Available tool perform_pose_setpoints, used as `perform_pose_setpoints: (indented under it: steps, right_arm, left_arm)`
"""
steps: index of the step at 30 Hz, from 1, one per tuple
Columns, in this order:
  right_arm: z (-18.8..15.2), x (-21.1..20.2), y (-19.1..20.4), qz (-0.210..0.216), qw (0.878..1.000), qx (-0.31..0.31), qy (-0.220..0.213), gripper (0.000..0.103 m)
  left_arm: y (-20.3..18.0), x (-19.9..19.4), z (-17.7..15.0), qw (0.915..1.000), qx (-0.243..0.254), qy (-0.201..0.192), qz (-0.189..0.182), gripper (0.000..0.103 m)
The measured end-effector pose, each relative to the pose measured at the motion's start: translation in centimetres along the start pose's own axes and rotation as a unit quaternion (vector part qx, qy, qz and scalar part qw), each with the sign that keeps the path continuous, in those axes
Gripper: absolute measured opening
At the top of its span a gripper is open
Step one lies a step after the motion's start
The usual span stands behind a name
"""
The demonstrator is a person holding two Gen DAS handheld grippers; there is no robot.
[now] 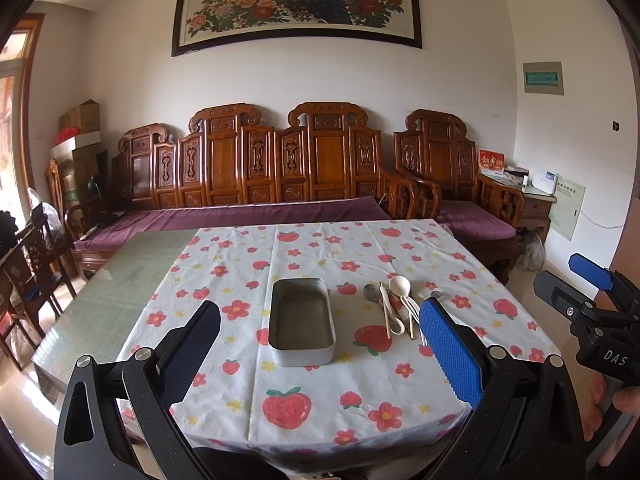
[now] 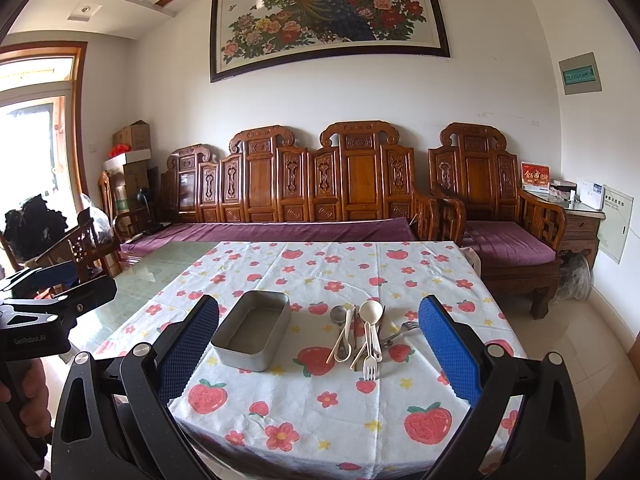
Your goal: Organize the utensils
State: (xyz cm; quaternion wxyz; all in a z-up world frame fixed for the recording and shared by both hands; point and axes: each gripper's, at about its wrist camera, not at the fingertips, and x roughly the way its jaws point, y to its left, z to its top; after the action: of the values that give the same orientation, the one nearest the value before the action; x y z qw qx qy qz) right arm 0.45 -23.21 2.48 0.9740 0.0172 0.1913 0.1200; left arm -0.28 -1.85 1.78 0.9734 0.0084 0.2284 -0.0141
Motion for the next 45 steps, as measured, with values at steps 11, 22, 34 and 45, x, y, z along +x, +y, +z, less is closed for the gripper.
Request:
perform_pose_setpoints:
  steps: [11,22,34,45]
  right_arm:
    - [-0.9,2.4,-1.1,0.007,1.0,-0.002,0.014,0.101]
    - [-3.4,10.0,-3.8,0.0,0.998,-0.02,0.052,0.097]
    - [-6.4,19.6,-7.5,-0.007,0.991,-0.025,0.131,0.095]
    - [-8.8,26.1,-10.2,0.004,0.979,-0.047,0.199,0.083]
  left_arm:
    - [0.8,3.6,-1.2,0.9992,0.003,0.04,-0.008,0.097]
    - [1.0,10.5,-2.9,0.9949,0.011,0.097,-0.024,0.097]
    - [0.4,17.5,-3.1,0.9897,0.025,0.134,-0.044,0.097]
    - [-2.6,23.5,-3.4,0.9812,0.05,0.17,-0.077,0.096]
